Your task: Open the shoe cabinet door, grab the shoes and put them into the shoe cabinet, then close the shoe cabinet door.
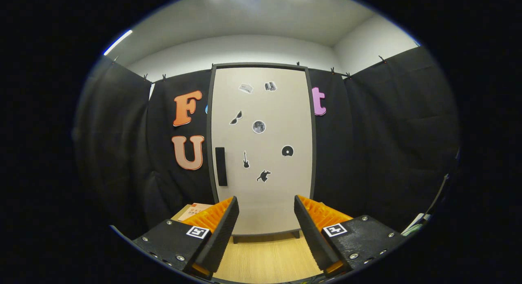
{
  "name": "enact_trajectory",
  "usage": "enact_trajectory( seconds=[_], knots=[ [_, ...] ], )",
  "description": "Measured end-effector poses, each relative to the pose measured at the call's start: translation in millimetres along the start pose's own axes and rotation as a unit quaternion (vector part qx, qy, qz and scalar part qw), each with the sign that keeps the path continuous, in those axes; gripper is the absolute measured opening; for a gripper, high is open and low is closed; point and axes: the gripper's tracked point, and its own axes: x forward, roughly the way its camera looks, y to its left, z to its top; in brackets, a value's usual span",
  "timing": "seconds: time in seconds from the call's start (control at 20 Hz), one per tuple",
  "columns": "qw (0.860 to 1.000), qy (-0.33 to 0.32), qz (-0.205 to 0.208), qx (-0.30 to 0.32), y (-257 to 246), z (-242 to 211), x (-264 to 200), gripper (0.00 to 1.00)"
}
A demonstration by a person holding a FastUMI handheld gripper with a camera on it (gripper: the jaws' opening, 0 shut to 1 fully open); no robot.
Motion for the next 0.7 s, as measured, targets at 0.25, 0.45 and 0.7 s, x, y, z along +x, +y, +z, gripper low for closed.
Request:
enact_trajectory(
  seconds=[0.25, 0.45, 0.7],
  knots=[
    [1.000, -0.005, -0.002, -0.011, 4.3, 2.2, -15.6, 0.88],
    [1.000, -0.002, 0.004, -0.017, 11.1, 1.3, -17.9, 0.89],
    [1.000, 0.000, 0.012, -0.007, 17.9, 2.2, -15.3, 0.90]
  ],
)
